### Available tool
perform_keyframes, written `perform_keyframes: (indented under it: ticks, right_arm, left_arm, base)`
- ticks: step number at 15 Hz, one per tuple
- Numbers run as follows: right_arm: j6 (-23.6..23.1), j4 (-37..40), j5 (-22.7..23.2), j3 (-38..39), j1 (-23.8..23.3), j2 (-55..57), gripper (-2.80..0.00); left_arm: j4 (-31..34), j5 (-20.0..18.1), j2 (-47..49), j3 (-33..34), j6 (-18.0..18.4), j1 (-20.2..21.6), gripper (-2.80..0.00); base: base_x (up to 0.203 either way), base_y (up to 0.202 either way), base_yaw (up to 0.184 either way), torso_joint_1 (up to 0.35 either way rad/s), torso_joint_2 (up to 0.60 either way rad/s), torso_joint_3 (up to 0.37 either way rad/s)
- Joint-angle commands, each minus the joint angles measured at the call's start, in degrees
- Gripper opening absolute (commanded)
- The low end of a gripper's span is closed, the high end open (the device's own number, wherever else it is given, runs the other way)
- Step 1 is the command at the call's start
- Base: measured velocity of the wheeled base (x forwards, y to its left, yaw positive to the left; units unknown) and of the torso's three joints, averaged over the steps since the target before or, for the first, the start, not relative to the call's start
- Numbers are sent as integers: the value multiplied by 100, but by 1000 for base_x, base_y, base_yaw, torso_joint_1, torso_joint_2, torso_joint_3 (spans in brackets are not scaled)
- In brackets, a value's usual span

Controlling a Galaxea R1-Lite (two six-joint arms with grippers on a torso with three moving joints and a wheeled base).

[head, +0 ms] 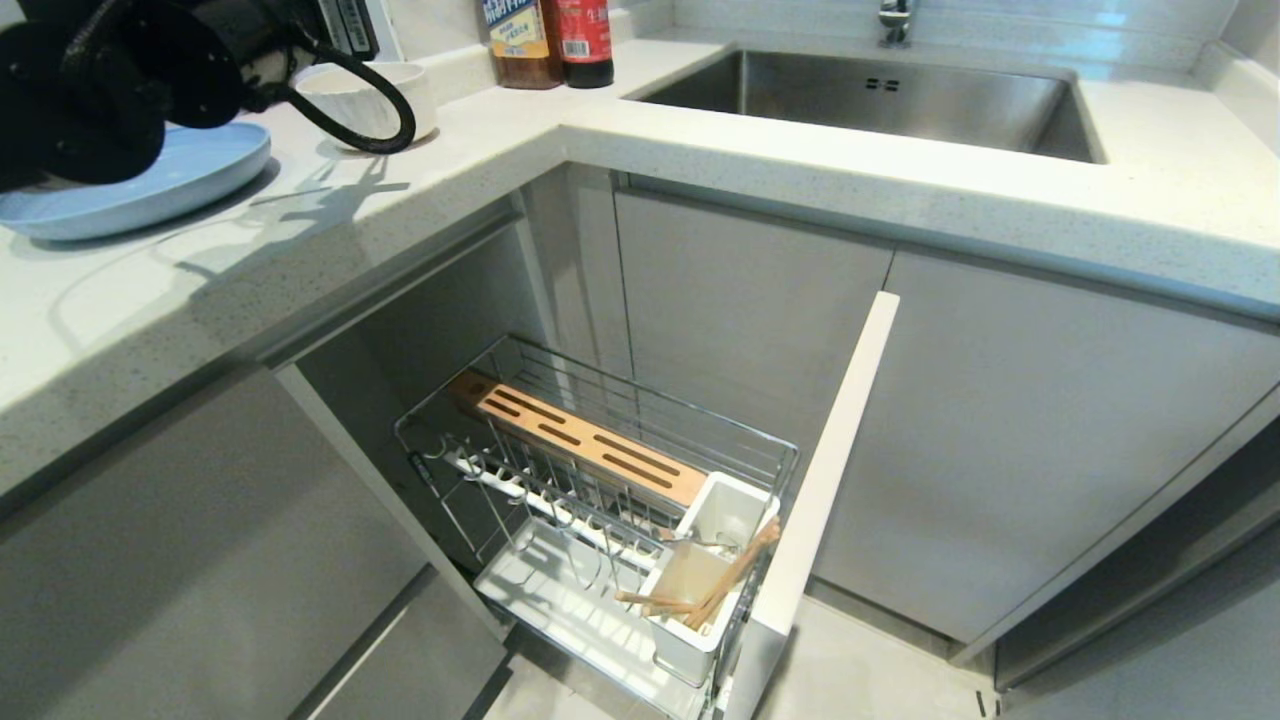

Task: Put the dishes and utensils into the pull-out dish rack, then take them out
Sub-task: Pick up the bowl and place it in the cupboard

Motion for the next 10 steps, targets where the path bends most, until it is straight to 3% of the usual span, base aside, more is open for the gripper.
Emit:
perform_keyframes:
  ticks: [1, 8, 10]
  right_arm:
    - [0, -2, 0, 0, 0, 5, -280]
    - [0, -4, 0, 8, 0, 5, -280]
    - [0, -2, 0, 9, 0, 5, -280]
  left_arm:
    - [-79, 55, 10, 1, 23, 6, 0]
    - [-111, 11, 162, 1, 66, 88, 0]
    - [-144, -187, 264, -31, 50, 139, 0]
  base:
    - [0, 0, 0, 0, 0, 0]
    - [0, 0, 0, 0, 0, 0]
    - [0, 0, 0, 0, 0, 0]
